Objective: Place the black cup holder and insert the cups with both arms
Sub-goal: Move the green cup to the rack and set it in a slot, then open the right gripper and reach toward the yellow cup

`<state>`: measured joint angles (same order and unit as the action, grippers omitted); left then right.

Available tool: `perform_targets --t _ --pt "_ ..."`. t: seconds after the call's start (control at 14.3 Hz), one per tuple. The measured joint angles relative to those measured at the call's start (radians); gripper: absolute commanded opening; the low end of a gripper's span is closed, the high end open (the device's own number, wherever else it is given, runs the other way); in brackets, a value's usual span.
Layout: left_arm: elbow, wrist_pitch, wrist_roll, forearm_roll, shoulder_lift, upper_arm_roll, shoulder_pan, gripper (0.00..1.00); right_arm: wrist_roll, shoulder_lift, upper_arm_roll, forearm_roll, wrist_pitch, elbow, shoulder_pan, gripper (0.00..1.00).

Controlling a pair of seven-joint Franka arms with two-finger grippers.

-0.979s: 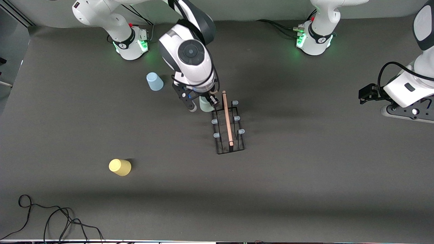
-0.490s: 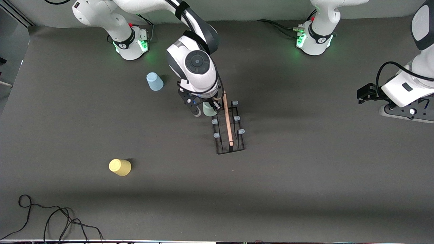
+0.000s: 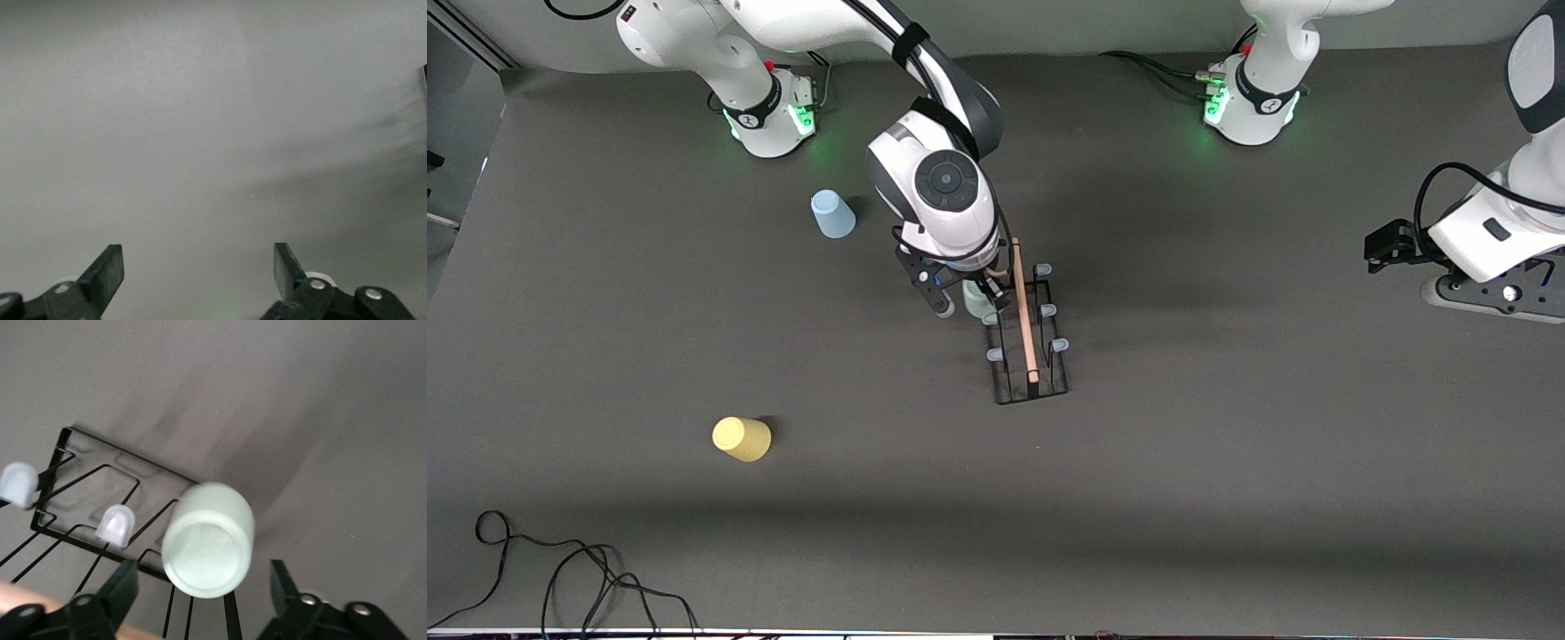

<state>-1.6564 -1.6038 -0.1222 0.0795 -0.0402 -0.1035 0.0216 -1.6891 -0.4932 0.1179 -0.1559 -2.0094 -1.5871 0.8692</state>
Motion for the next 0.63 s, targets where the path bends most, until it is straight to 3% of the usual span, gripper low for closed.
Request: perform_targets --t 0.35,0.63 --pt "0.0 0.0 0.0 0.0 0.0 0.0 0.0 1.0 0.042 0.04 0.011 -0.024 0.281 0.208 -0.055 1.0" --pt "0.0 0.0 0.0 0.0 -0.001 0.002 0.001 1.0 0.49 0.076 0.023 -0.022 0.41 0.268 -0.204 1.0"
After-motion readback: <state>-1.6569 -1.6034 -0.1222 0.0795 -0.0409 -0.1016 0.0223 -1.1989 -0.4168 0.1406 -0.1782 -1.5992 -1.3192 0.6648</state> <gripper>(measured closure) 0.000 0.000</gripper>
